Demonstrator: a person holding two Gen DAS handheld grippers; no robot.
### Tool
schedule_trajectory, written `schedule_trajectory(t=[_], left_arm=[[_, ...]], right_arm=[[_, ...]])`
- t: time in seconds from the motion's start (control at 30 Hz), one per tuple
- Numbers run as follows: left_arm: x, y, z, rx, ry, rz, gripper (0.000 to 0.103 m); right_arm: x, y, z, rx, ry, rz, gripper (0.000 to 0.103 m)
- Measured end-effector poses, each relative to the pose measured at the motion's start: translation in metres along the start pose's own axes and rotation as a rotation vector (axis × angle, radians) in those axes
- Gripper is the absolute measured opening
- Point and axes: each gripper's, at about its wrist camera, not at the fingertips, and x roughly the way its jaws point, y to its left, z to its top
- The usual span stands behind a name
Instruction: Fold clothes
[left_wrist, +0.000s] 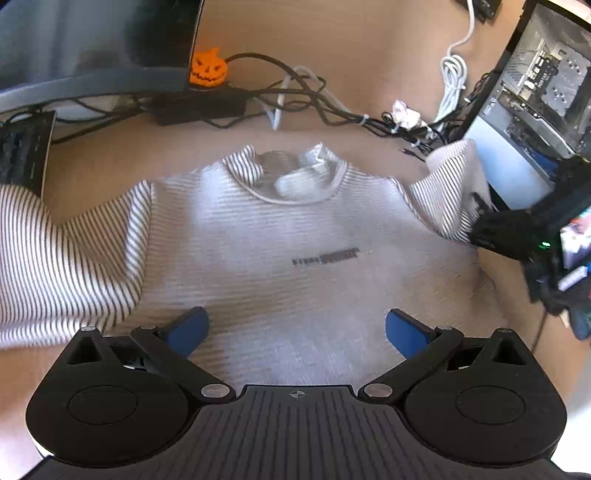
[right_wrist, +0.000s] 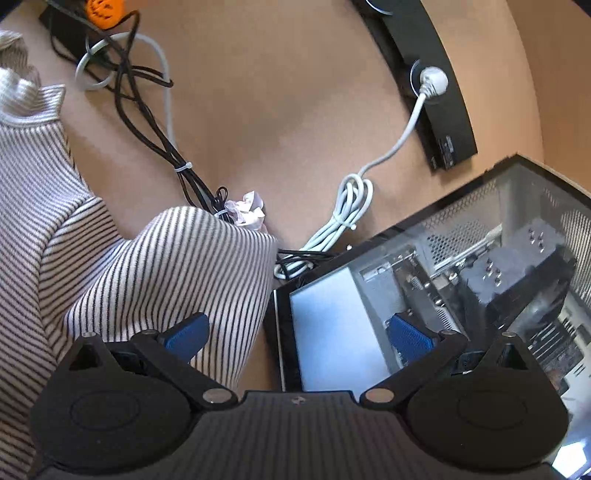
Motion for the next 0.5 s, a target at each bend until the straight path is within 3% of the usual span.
schedule_trajectory(t=[0.1,0.2,0.33,0.43,0.5], left_arm=[[0.007,0.000,0.007,0.021,-0.013,0.015,0.103],[0.016,0.000,0.016,0.062,-0.013,0.040,0.103],[0.013,0.002,0.022,0.030,0.004,0.038,0.103],[-0.002,0.001,0.017,-0.002,0.015,0.003,0.103],[-0.016,-0.002,0.009,0.002,0.007,-0.042,0.103]], right_arm=[[0.010,0.014,-0.009,-0.077,0.040,0.019,0.103],[0.006,0.016,-0.018,-0.113,0.038,-0.032,0.103],[-0.012,-0.002,-0.025,-0.052,0.043,-0.010,0.103],[-0.044,-0.031,-0.031,0.088,0.010,0.080,0.103],[-0.061,-0.046,-0.038,0.179,0.027,0.225,0.103]])
